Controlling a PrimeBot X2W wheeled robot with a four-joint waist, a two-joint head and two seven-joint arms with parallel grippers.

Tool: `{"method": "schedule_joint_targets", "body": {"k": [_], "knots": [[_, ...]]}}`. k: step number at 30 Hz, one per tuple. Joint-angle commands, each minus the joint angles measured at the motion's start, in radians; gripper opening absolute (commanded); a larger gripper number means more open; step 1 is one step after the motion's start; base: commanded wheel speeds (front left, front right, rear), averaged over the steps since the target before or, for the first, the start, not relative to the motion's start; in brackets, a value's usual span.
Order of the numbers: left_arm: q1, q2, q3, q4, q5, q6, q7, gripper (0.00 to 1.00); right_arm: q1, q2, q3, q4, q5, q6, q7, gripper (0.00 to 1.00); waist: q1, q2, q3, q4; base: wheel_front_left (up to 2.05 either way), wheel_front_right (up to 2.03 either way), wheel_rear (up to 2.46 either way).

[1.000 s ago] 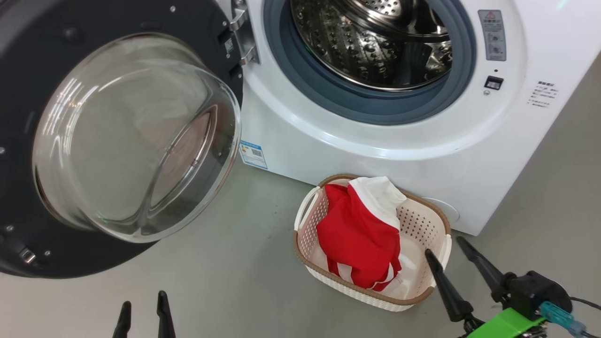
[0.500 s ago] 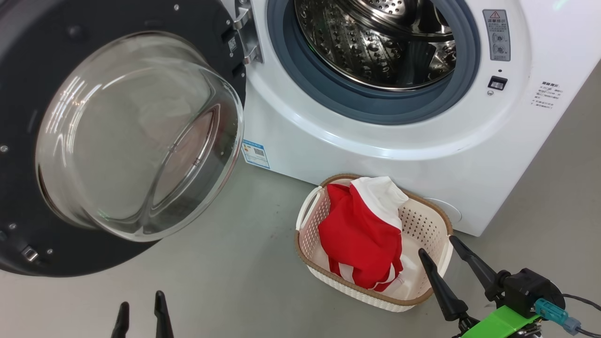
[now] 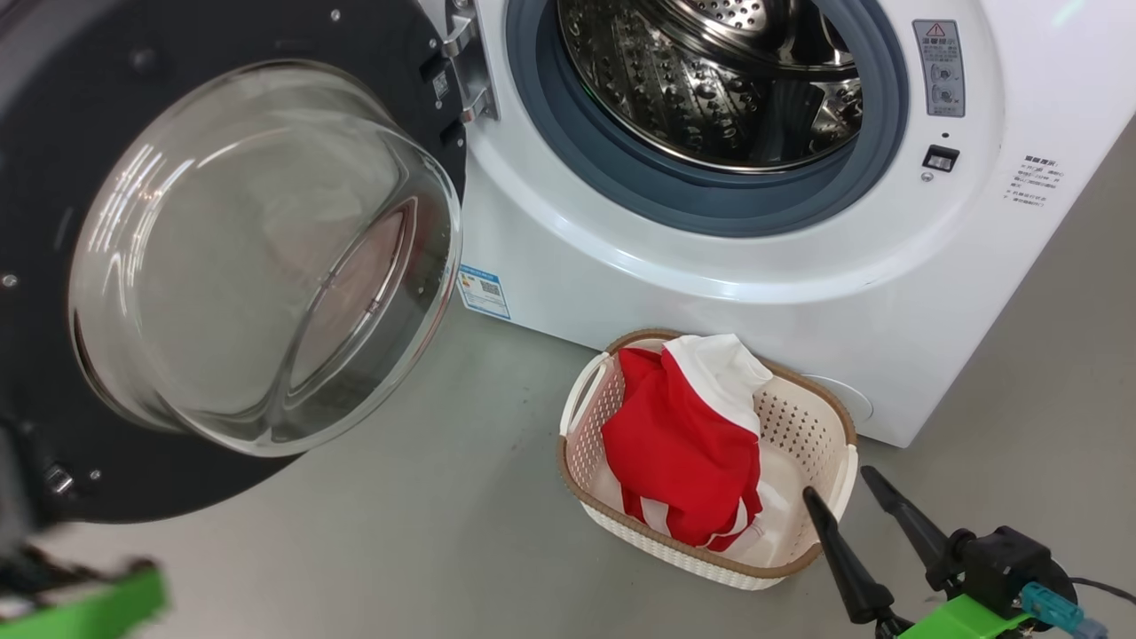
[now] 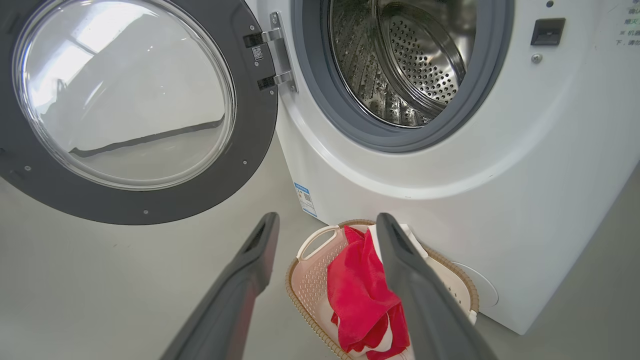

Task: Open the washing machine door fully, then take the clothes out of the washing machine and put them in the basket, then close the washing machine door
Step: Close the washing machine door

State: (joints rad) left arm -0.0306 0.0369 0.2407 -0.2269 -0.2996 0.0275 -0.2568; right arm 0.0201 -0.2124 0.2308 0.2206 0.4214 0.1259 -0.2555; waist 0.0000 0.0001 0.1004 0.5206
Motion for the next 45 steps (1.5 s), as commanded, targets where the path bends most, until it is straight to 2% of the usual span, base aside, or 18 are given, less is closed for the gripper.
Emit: {"method": "schedule_joint_targets", "body": {"k": [1, 4, 9, 15, 19, 25, 26, 30, 31, 37, 45], "knots": [[-0.067, 0.014, 0.072, -0.061, 0.035, -0.024, -0.005, 0.00, -0.009, -0.005, 0.006, -0.024, -0.004, 0.005, -0.006, 1.00, 0.0000, -0.0001, 0.003, 0.001, 0.00, 0.00, 0.00], [-0.174, 0.039, 0.172, -0.100, 0.069, -0.077, -0.005, 0.00, -0.007, 0.002, -0.009, -0.029, -0.007, 0.005, -0.006, 1.00, 0.0000, -0.0001, 0.008, 0.001, 0.00, 0.00, 0.00], [-0.362, 0.156, 0.278, -0.006, 0.070, -0.133, -0.005, 0.00, -0.001, 0.012, -0.025, -0.037, -0.013, 0.005, -0.006, 1.00, 0.0000, -0.0001, 0.015, 0.003, 0.00, 0.00, 0.00], [-0.534, 0.277, 0.313, 0.233, -0.009, -0.154, -0.005, 0.00, 0.008, 0.012, -0.048, -0.049, -0.020, 0.005, -0.006, 1.00, 0.0000, -0.0001, 0.027, 0.006, 0.00, 0.00, 0.00], [-0.631, 0.330, 0.331, 0.450, -0.146, -0.157, 0.024, 0.00, 0.014, 0.020, -0.066, -0.050, -0.021, 0.005, -0.006, 1.00, 0.0000, -0.0001, 0.029, 0.009, 0.00, 0.00, 0.00], [-0.742, 0.426, 0.342, 0.750, -0.336, -0.158, 0.253, 0.00, 0.014, 0.028, -0.072, -0.055, -0.024, 0.005, -0.006, 1.00, 0.0000, -0.0001, 0.036, 0.013, 0.00, 0.00, 0.00], [-0.742, 0.426, 0.342, 0.750, -0.336, -0.158, 0.253, 0.00, 0.014, 0.028, -0.072, -0.055, -0.024, 0.005, -0.006, 1.00, 0.0000, -0.0001, 0.036, 0.013, 0.00, 0.00, 0.00], [-0.760, 0.489, 0.285, 0.877, -0.413, -0.158, 0.448, 0.00, 0.014, 0.031, -0.073, -0.059, -0.027, 0.005, -0.006, 1.00, 0.0000, -0.0001, 0.043, 0.014, 0.00, 0.00, 0.00], [-0.758, 0.511, 0.254, 0.912, -0.452, -0.158, 0.530, 0.00, 0.013, 0.029, -0.078, -0.062, -0.028, 0.005, -0.006, 1.00, 0.0000, -0.0001, 0.053, 0.016, 0.00, 0.00, 0.00], [-0.738, 0.552, 0.196, 0.972, -0.552, -0.158, 0.720, 0.00, 0.018, 0.020, -0.092, -0.070, -0.030, 0.005, -0.006, 1.00, 0.0000, -0.0001, 0.067, 0.018, 0.00, 0.00, 0.00], [-0.676, 0.564, 0.129, 0.923, -0.680, -0.158, 0.888, 0.00, 0.021, 0.016, -0.109, -0.076, -0.033, 0.005, -0.006, 1.00, 0.0000, -0.0001, 0.069, 0.019, 0.00, 0.00, 0.00]]}}
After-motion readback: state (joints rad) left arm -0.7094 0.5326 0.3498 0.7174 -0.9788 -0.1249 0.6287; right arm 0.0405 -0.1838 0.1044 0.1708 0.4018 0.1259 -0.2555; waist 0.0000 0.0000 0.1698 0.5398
